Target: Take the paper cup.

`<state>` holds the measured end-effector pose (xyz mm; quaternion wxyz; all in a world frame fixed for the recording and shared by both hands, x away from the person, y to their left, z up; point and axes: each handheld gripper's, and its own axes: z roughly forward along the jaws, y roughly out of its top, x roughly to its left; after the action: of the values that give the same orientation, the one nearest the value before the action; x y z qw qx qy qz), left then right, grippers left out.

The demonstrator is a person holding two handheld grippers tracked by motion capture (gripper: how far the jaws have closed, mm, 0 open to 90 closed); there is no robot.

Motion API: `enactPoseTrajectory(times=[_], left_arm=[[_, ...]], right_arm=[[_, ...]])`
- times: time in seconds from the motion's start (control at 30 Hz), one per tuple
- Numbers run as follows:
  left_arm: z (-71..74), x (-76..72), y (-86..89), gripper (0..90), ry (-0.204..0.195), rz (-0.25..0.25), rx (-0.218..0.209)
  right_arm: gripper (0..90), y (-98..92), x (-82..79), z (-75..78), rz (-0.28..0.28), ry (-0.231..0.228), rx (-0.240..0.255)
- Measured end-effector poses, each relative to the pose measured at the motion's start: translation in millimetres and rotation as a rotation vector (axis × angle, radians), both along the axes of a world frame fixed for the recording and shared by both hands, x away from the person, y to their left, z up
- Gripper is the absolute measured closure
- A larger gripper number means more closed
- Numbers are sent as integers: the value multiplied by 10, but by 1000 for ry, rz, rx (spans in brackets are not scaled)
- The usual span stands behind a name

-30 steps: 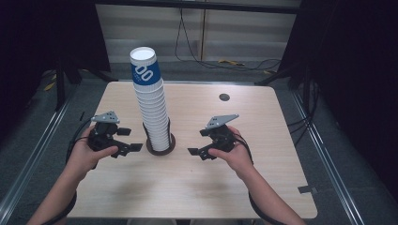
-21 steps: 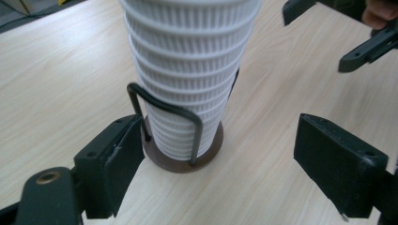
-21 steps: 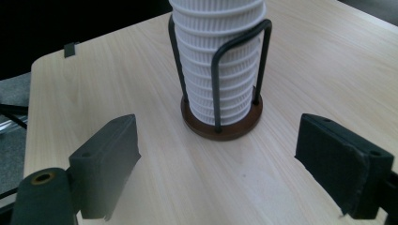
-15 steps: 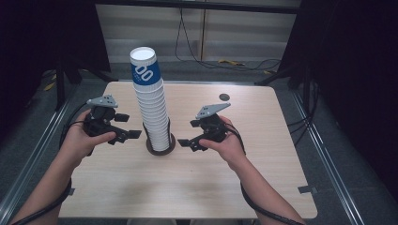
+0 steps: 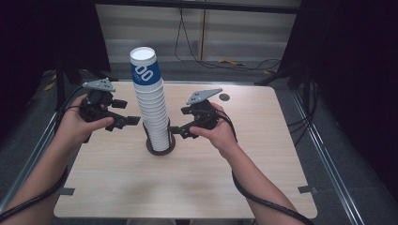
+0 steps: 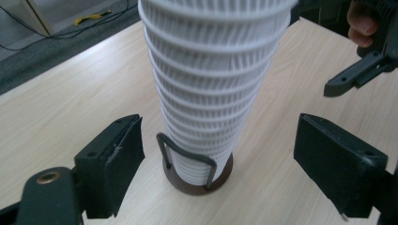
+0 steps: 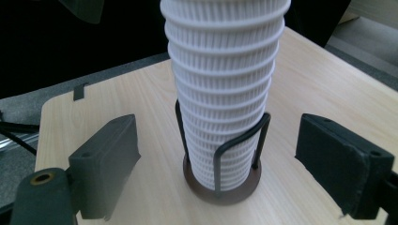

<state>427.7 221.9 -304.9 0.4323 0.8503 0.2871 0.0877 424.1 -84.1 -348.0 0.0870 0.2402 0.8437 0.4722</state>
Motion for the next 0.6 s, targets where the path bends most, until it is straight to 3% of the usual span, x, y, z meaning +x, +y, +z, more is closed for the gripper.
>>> enactPoseTrajectory(times=[0.27,0.43,0.6], left_arm=[[217,81,-64,161,-34,7,-8],[313,133,-110,160,-36,2,9],[383,172,-155,160,-43,-1,0]], right_arm=[[126,59,77,157,-21,-25,11],[125,90,118,213,-28,-23,38],[124,143,152,265,-26,-22,48]])
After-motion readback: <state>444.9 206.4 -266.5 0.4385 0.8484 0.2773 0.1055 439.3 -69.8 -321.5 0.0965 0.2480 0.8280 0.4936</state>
